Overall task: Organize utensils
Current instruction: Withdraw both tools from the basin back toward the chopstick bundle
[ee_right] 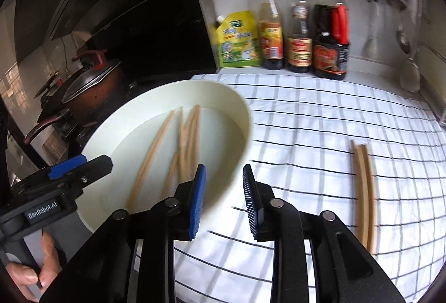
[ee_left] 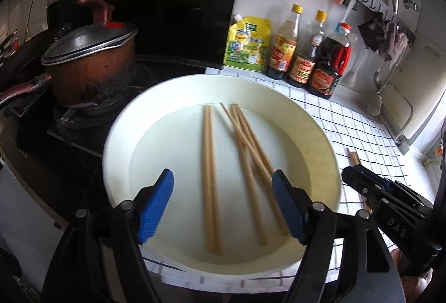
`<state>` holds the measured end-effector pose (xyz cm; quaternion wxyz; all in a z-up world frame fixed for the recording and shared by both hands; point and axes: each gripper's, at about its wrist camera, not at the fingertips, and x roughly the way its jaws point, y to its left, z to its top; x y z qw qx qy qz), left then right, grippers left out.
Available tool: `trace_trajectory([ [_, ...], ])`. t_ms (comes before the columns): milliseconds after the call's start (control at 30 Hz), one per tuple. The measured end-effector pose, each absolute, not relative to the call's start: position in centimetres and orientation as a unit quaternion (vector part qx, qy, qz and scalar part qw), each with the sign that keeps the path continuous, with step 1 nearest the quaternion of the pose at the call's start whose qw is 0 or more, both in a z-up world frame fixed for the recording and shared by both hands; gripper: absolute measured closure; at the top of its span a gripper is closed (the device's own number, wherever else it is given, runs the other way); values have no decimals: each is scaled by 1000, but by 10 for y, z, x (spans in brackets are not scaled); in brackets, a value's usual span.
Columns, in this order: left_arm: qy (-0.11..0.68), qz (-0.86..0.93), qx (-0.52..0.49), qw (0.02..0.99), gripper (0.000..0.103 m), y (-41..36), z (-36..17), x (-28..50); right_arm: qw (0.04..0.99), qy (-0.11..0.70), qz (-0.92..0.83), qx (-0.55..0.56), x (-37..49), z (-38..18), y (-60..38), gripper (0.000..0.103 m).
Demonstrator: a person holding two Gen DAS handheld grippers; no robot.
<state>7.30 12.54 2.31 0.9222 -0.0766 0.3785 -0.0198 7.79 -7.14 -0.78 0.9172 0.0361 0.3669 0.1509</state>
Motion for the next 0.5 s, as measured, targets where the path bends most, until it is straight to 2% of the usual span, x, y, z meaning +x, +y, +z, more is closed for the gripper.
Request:
trace_trajectory([
  [500,355,-66,-41,932,29,61,37,64,933,351,41,68,55,0,-199,74],
])
